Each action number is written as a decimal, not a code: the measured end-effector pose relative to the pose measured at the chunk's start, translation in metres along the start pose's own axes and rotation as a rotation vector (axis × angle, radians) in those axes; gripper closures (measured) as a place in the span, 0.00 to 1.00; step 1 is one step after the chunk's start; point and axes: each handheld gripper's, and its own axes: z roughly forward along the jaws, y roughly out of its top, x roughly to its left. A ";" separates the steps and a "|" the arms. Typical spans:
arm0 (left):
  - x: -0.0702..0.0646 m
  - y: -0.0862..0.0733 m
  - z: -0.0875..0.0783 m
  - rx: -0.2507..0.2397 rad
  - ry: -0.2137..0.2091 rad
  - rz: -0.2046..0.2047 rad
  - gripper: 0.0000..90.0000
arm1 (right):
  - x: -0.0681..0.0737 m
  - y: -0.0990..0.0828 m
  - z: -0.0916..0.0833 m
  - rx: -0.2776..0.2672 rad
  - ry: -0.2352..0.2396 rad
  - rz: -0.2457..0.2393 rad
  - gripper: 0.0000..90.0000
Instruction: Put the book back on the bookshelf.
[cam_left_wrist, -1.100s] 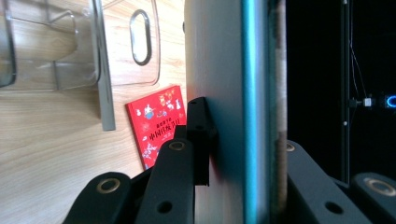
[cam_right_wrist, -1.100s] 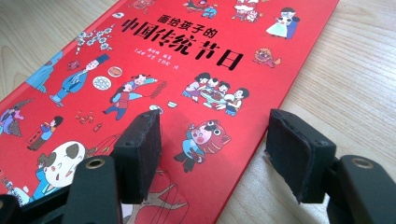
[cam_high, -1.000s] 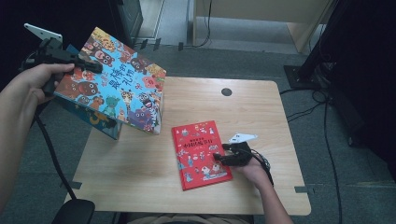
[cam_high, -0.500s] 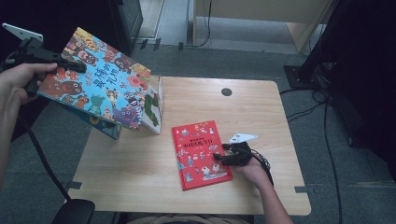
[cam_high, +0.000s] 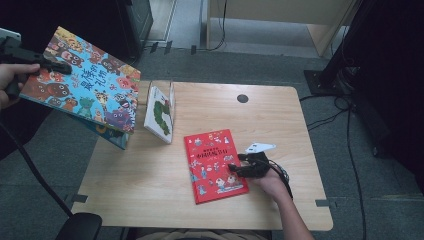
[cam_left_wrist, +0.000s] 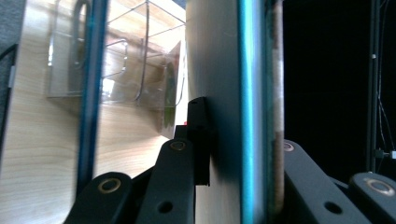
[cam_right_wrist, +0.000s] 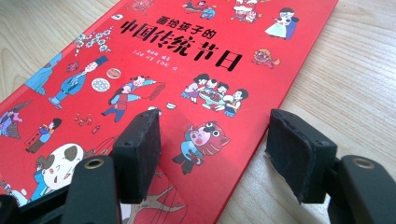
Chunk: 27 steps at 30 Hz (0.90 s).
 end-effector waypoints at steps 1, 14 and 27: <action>0.002 0.001 -0.001 -0.004 0.002 -0.004 0.88 | 0.000 0.000 0.000 -0.001 -0.001 0.000 0.39; 0.005 0.006 -0.008 -0.005 0.121 0.000 0.89 | 0.000 0.000 0.000 -0.001 -0.001 -0.003 0.39; -0.007 0.006 -0.026 -0.022 0.193 0.028 0.89 | 0.000 0.000 0.000 -0.002 -0.001 -0.001 0.39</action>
